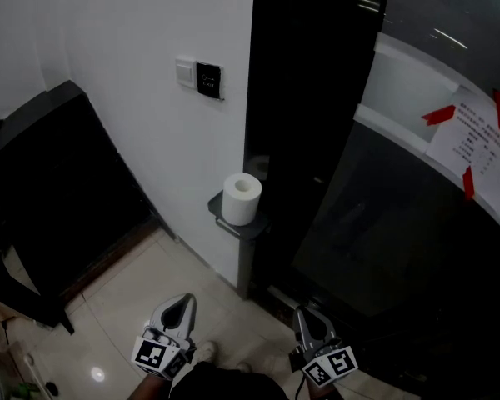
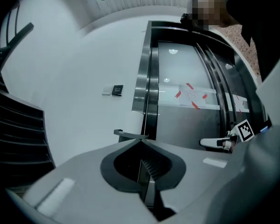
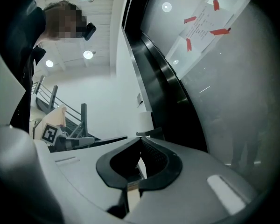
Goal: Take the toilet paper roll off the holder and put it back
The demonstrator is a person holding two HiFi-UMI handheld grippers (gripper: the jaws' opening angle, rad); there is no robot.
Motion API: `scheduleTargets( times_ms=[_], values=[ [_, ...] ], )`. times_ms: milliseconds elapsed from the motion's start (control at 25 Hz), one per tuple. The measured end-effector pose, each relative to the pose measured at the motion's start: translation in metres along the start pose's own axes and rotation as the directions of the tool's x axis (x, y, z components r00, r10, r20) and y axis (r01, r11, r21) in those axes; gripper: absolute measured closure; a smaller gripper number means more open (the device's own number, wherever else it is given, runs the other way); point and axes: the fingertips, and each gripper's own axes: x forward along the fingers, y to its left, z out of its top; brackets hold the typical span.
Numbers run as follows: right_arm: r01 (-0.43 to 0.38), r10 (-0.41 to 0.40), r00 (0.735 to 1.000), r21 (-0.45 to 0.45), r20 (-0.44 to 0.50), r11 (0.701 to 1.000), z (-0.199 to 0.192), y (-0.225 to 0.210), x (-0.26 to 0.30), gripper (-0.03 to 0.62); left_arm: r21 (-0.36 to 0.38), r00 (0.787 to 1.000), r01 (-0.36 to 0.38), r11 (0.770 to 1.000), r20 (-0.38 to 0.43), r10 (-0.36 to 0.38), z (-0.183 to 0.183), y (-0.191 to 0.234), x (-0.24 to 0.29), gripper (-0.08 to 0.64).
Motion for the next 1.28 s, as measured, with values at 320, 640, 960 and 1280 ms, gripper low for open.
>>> scheduleTargets(
  times_ms=[320,640,960,1280],
  values=[
    [0.080,-0.078,0.997,-0.054,0.025,0.995,0.015,-0.001,0.015,0.578,0.037,0.998,0.068,0.997,0.000,-0.068,-0.004,0.032,0.033,0.558],
    [0.151,-0.147,0.988,-0.071,0.048,0.986,0.022,-0.005,0.031,0.578,0.000,0.989,0.144,0.990,0.015,-0.144,0.020,0.040,0.069,0.558],
    [0.190,-0.184,0.979,-0.069,0.090,0.979,0.033,-0.011,0.045,0.578,0.006,0.984,0.176,0.984,0.029,-0.176,0.031,0.045,0.098,0.558],
    [0.207,-0.200,0.976,-0.079,0.091,0.975,0.031,-0.012,0.045,0.578,0.040,0.978,0.206,0.978,0.026,-0.207,0.033,0.042,0.124,0.558]
  ],
)
